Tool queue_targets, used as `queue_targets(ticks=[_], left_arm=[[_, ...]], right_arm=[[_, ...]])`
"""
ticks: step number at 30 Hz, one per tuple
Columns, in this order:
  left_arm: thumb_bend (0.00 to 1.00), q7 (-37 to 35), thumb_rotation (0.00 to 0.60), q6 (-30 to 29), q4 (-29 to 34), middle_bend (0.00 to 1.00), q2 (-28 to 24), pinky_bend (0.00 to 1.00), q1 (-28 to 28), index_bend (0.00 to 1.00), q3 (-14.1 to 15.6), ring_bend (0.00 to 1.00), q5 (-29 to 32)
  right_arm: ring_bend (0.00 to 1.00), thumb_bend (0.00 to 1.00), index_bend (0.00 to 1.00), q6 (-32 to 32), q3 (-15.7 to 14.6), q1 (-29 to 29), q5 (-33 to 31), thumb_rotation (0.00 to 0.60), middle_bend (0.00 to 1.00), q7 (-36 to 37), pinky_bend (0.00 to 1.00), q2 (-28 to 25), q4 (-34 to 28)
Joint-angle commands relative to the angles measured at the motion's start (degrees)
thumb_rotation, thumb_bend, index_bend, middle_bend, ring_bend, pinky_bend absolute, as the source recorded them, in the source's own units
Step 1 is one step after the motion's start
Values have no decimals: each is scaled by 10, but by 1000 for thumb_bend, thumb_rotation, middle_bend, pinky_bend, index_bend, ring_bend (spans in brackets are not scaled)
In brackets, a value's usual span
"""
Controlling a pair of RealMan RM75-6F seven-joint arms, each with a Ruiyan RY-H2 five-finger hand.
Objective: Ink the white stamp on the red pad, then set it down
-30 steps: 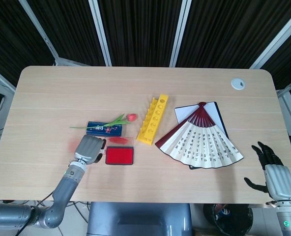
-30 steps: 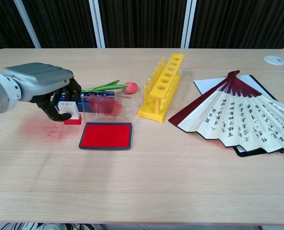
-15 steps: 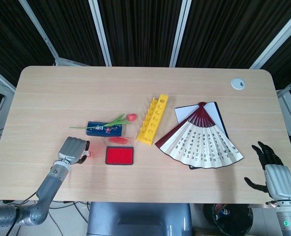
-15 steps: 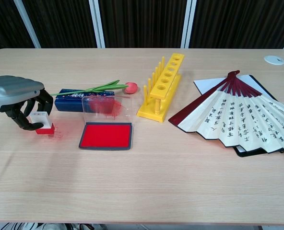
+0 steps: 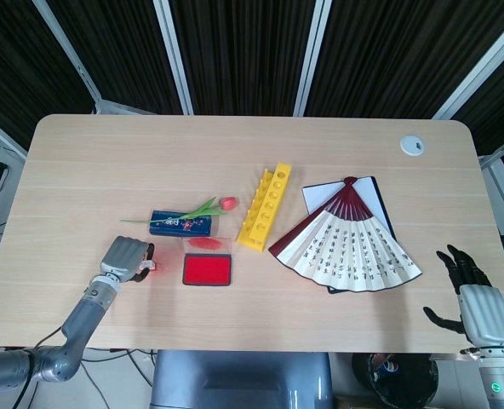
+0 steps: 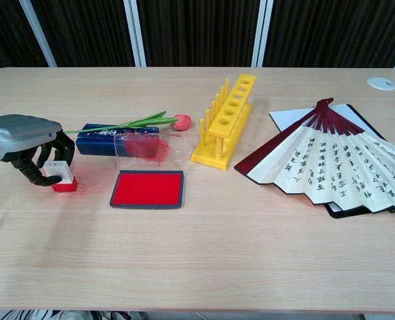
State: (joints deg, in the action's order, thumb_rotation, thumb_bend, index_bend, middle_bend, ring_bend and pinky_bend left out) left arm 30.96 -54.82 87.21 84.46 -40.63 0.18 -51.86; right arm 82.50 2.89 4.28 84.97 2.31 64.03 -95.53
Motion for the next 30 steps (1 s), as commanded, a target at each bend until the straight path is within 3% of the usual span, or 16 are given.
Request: queue_targets(ticks=[1,30], left_arm=[[467,-6,600,2,-6,596,3,550,1,612,0,498,-8],[384,12,600,2,-16,422,11,487,7,482,-5,401,-1]], right_arm=[[0,254,126,0,0,0,0,600,0,0,193,0,0],[0,253,125,0,-1,0,1,600,0,0,192,0,0]])
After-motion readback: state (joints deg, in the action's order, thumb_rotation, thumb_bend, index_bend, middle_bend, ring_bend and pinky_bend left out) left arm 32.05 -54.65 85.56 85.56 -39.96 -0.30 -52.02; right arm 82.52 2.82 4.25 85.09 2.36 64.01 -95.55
